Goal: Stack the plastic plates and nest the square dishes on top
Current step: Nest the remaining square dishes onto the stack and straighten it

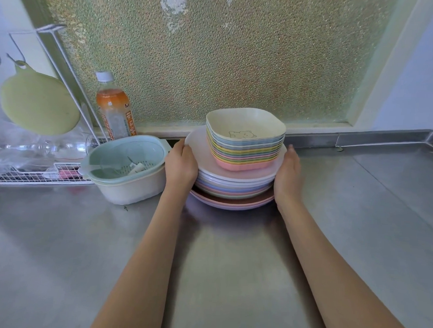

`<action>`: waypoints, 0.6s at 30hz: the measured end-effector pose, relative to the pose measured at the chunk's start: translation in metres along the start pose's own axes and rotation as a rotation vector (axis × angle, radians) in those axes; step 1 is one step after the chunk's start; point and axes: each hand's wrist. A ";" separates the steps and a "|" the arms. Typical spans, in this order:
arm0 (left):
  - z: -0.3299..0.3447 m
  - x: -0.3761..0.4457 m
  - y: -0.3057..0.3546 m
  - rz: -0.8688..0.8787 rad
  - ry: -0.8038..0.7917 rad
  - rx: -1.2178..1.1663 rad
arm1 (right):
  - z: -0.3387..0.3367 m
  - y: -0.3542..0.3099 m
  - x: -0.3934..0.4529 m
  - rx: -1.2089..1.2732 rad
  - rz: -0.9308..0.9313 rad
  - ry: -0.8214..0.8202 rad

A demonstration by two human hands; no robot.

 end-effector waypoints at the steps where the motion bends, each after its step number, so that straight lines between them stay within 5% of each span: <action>1: 0.000 -0.001 0.003 0.018 0.002 0.012 | -0.002 -0.004 0.000 -0.109 -0.049 0.085; 5: 0.002 -0.002 0.022 0.202 0.029 0.070 | -0.008 -0.031 -0.010 -0.198 -0.322 0.307; 11: 0.007 0.005 0.035 0.101 -0.214 -0.130 | -0.005 -0.042 -0.016 -0.085 -0.311 0.206; 18: 0.008 0.004 0.038 0.042 -0.203 -0.270 | -0.002 -0.049 -0.019 -0.123 -0.344 0.056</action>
Point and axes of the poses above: each hand's wrist, its own x-axis towards the middle knuckle, its own z-axis out of the palm, y = z × x
